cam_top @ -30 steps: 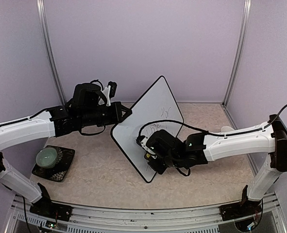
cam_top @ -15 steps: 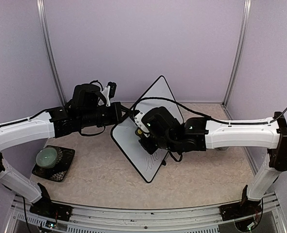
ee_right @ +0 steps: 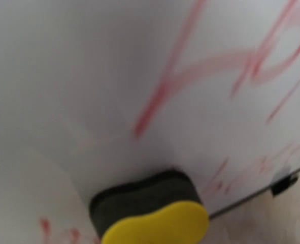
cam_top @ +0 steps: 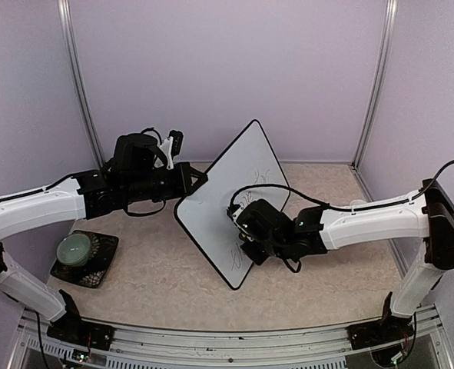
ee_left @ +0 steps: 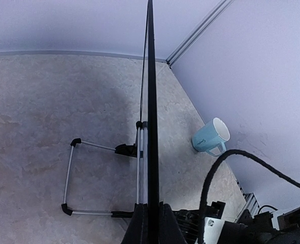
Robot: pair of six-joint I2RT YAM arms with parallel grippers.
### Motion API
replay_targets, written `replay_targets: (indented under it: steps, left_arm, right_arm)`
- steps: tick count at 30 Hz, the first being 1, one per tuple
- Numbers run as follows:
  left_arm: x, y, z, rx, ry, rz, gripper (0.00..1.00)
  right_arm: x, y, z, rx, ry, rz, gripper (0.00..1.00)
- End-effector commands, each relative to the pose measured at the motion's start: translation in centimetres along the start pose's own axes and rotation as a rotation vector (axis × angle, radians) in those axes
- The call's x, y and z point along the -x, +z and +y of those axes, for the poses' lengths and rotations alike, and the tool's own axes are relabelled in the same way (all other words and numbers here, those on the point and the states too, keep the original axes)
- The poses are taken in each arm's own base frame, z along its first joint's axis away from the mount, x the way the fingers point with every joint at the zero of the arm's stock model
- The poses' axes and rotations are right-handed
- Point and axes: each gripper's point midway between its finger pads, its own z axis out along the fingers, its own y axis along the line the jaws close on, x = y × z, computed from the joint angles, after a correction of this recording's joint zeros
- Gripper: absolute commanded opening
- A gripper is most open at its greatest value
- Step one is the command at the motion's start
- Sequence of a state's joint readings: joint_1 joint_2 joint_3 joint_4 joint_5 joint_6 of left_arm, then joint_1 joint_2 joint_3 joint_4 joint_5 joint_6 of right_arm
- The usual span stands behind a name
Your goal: Erase the whiteboard
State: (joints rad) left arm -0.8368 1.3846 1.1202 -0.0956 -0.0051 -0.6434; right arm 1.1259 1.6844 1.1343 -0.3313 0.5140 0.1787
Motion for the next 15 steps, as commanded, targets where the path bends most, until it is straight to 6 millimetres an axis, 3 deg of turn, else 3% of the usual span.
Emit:
replay_targets:
  steps: [1, 10, 13, 15]
  left_arm:
    - [-0.9, -0.3, -0.3, -0.022, -0.002, 0.03, 0.0]
    - [-0.9, -0.6, -0.6, -0.022, -0.002, 0.027, 0.0]
    - [-0.9, -0.9, -0.5, -0.013, -0.002, 0.023, 0.0]
    - [-0.9, -1.0, -0.4, -0.013, -0.003, 0.022, 0.0]
  right_arm:
    - [0.4, -0.5, -0.3, 0.025, 0.037, -0.015, 0.0]
    - [8.5, -2.0, -1.0, 0.004, 0.02, -0.163, 0.0]
    - [9.7, -2.1, -1.2, -0.006, 0.024, -0.184, 0.0]
    - [9.5, -1.8, -1.3, -0.006, 0.025, -0.179, 0.0]
